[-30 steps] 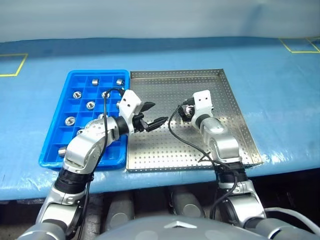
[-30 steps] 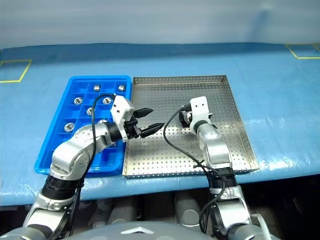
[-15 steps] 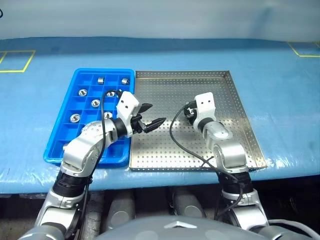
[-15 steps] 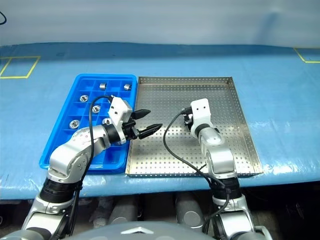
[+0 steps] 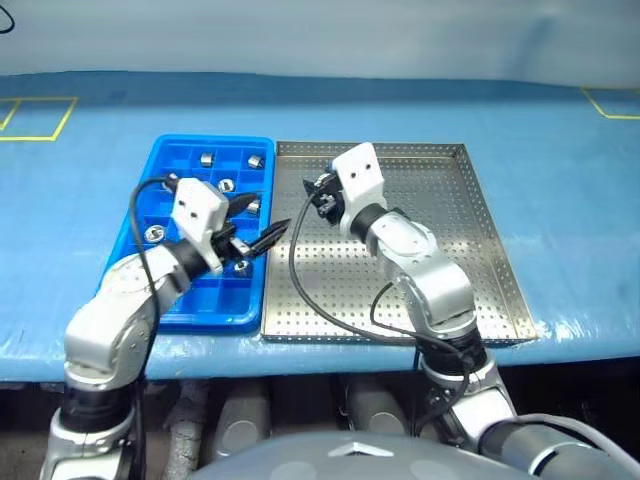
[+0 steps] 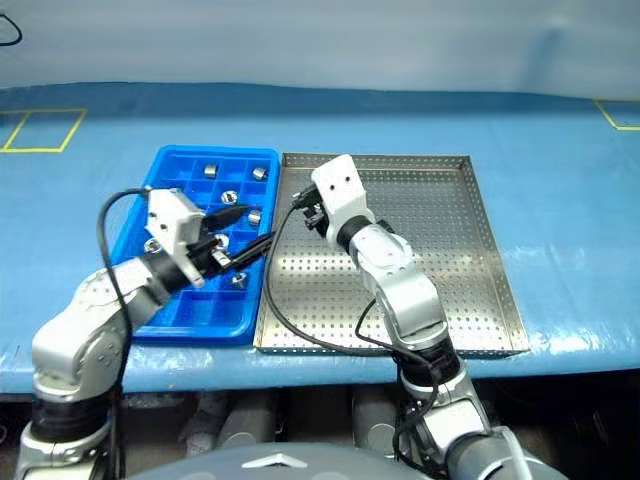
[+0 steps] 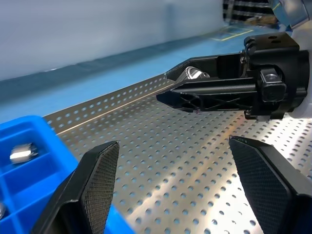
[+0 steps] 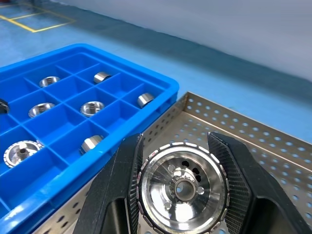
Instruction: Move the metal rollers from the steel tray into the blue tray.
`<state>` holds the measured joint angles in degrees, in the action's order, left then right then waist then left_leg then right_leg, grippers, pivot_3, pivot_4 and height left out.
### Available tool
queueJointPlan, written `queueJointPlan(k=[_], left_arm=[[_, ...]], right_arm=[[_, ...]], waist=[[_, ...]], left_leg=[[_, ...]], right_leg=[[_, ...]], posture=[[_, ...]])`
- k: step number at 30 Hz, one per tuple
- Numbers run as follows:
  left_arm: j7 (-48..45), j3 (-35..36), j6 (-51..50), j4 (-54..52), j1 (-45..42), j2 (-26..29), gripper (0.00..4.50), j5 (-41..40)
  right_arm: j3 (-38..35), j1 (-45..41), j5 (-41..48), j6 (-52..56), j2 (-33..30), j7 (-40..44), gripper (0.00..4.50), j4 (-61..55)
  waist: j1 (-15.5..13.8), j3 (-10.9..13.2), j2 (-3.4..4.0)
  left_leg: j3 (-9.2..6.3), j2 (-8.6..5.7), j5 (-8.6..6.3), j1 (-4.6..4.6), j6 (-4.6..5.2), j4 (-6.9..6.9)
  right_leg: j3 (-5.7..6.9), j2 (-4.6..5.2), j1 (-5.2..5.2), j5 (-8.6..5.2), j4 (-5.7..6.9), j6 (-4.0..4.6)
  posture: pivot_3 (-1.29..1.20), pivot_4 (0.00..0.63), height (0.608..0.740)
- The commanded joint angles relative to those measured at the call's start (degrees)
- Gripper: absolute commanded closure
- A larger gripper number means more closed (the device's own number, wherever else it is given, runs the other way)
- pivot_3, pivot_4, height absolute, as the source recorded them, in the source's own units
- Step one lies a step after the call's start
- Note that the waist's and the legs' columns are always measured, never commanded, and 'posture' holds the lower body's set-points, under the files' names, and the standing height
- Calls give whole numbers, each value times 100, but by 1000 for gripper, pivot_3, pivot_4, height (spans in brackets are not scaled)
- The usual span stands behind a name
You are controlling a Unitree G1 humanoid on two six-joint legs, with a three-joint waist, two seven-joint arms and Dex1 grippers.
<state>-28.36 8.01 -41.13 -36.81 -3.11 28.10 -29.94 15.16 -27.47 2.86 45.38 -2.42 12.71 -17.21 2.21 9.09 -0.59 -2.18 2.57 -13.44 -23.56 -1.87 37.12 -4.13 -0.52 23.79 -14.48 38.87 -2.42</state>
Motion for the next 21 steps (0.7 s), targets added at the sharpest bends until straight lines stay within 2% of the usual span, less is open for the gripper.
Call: queueJointPlan(k=[1,11,21], left_arm=[[210,640,-103,-737,455,117,514,-246],[20,2122,186,-1661,2385,138,514,-1011],[204,2317,583,-1995,3455,-67,514,-1141]], right_arm=[[258,-259,120,-264,141,258,2758,74],[1530,-2,398,-228,278,1105,2758,-46],[1976,-73,376,-549,388,1544,2758,558]], waist=[[-134,0,-1],[-541,-1,-5],[-834,-5,-12]], left_leg=[[-3,0,0,-1,0,0],[-16,3,0,1,-2,-3],[-22,5,6,6,-10,-3]], right_leg=[[4,1,0,-1,0,2],[24,3,-5,-19,-5,12],[31,2,-10,-45,-4,31]], posture=[[225,150,740],[335,150,740],[436,150,740]])
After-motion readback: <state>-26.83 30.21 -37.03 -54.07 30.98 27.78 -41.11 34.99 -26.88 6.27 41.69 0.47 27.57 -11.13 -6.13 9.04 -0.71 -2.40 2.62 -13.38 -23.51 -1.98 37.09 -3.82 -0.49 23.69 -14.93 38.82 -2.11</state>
